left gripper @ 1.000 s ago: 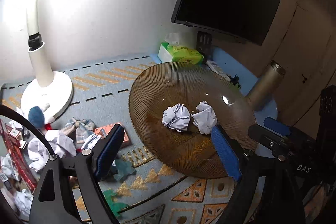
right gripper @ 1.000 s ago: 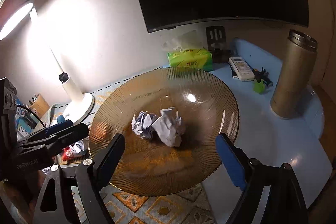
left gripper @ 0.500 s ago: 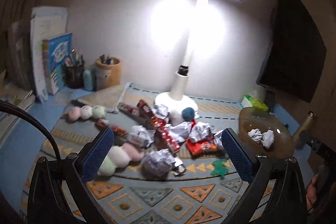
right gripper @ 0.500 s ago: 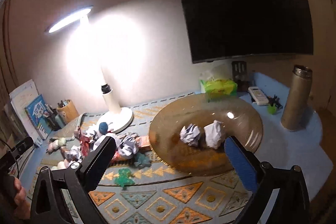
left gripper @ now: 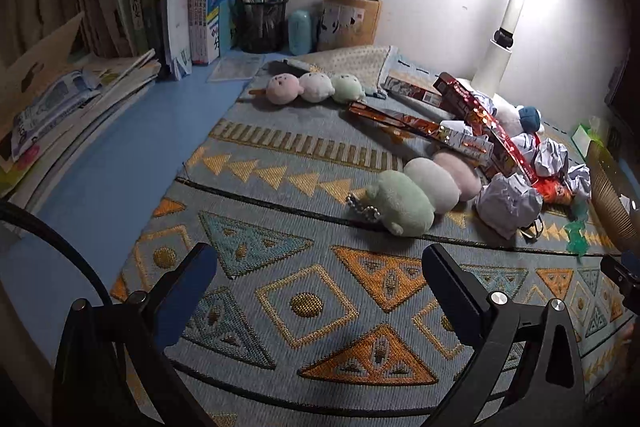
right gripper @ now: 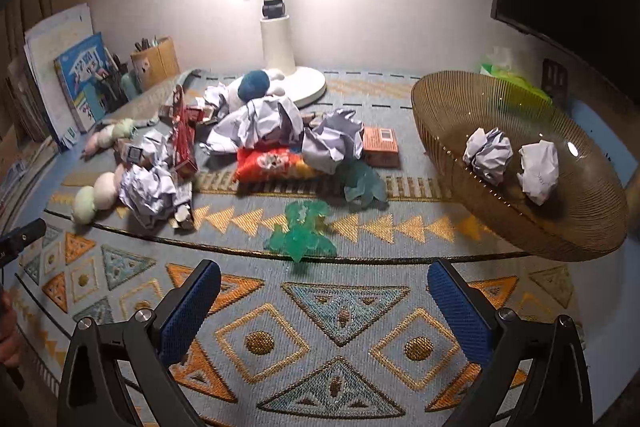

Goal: Organize objects
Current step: 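Return both tools to the table and approach the plush dango toy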

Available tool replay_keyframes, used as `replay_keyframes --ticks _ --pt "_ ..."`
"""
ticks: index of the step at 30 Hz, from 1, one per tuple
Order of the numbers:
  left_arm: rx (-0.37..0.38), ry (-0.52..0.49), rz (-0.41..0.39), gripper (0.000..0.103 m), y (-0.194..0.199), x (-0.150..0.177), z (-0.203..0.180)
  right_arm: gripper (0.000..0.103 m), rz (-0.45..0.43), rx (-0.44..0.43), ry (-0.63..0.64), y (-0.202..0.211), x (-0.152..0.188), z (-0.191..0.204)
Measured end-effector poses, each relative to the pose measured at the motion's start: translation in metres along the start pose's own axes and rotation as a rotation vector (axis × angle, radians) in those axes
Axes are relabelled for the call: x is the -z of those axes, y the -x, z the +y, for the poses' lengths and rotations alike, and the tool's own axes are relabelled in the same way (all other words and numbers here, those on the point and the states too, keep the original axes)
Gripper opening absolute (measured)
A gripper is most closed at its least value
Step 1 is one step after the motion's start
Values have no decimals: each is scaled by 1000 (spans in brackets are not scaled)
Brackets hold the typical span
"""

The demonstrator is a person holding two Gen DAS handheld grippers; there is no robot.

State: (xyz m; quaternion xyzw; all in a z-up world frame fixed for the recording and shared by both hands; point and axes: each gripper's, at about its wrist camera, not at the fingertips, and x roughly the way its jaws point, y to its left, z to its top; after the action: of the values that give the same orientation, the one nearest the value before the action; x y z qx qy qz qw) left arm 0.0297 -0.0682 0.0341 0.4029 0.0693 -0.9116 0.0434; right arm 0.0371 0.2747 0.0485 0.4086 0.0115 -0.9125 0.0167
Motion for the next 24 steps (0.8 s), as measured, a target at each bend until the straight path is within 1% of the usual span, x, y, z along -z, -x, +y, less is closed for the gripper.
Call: replay_keyframes --ticks 3,5,8,12,14,16,20,24 --pt "-6 -35 19 103 -10 0 -6 103 30 0 -19 -11 0 -6" --pt "-2 -57 19 103 -13 -4 -9 103 35 -7 -32 -14 -1 -10" --pt "30 -104 24 103 -19 -12 -14 103 66 -16 -44 -19 -2 -13" --pt "108 -248 25 103 -30 -26 -32 103 88 -27 -33 -24 -3 -10" --pt "126 -331 26 103 -38 -34 -44 103 94 -26 -28 -25 -3 -10" --pt "165 -382 39 103 -48 -42 -53 103 91 -30 -23 -24 -3 -9" --pt "242 -399 102 103 -70 -55 -65 103 90 -22 -13 -24 -2 -8" --pt "255 -397 111 102 -81 -59 -72 103 96 -12 -1 -26 -4 -5"
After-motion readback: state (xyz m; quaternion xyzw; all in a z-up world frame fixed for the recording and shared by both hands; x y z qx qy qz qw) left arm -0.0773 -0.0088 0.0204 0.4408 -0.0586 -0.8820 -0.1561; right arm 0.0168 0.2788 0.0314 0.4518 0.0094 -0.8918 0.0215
